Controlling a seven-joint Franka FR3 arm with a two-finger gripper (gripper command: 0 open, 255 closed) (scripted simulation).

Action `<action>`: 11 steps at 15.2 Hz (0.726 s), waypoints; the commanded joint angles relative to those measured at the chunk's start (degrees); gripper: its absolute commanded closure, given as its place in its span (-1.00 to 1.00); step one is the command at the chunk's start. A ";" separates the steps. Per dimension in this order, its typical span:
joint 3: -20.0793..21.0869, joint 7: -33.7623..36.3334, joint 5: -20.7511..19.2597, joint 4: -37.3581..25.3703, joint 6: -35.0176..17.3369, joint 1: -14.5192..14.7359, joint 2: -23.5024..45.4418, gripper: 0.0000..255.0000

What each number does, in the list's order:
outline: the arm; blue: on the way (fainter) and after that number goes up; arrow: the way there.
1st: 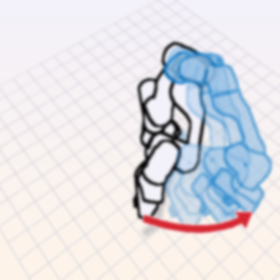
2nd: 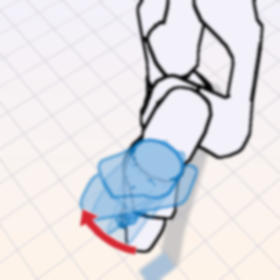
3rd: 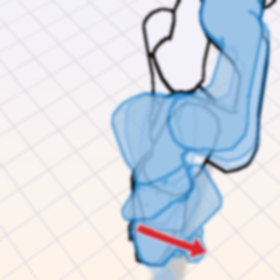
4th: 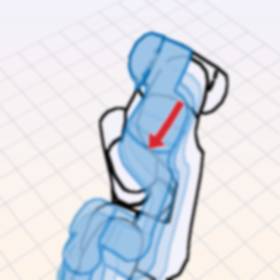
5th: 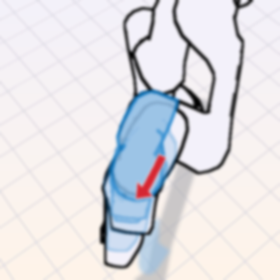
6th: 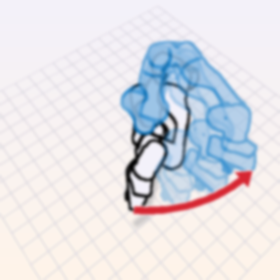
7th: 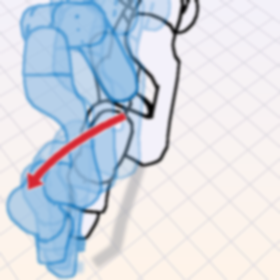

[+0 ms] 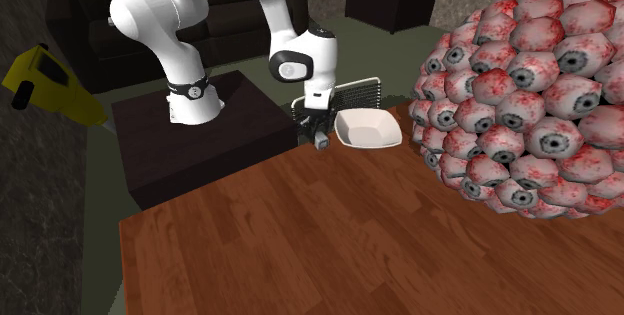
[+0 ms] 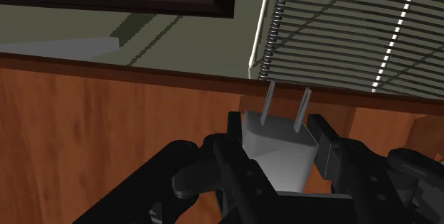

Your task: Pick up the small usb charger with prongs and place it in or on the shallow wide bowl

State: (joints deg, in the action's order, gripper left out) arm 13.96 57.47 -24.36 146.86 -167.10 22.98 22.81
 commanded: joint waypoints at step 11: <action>9.18 -7.32 9.61 2.76 7.10 -7.15 -9.73 1.00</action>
State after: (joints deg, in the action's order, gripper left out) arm 22.19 51.15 -16.04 149.54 -160.90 16.56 14.11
